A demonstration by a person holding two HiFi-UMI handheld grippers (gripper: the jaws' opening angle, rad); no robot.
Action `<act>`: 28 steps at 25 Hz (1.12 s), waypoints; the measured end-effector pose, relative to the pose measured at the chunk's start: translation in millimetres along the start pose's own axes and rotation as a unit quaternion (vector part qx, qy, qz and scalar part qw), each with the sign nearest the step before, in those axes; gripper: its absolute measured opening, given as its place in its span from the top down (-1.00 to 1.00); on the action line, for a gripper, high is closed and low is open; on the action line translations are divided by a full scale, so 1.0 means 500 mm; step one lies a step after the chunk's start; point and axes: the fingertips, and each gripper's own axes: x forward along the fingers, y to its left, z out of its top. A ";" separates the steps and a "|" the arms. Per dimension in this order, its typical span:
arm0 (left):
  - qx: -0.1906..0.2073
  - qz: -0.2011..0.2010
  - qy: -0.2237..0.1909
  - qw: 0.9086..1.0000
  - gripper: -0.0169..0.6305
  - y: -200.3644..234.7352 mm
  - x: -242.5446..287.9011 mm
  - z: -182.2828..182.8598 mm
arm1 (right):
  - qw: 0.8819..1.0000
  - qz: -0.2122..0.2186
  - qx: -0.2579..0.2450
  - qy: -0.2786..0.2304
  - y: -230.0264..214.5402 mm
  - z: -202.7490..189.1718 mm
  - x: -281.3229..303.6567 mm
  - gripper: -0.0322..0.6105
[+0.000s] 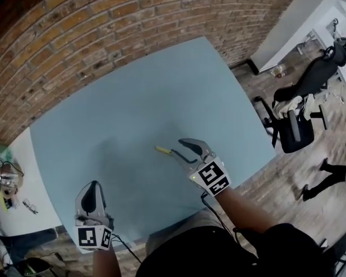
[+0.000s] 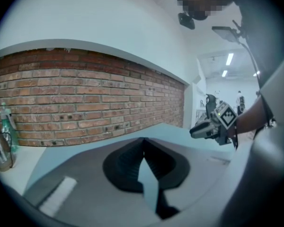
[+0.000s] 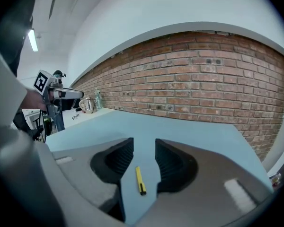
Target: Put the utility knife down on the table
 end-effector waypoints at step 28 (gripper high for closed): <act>0.025 -0.015 -0.093 0.995 0.96 -0.070 -0.091 0.149 | 0.990 -0.069 -0.027 -0.122 -0.014 0.136 -0.282 0.89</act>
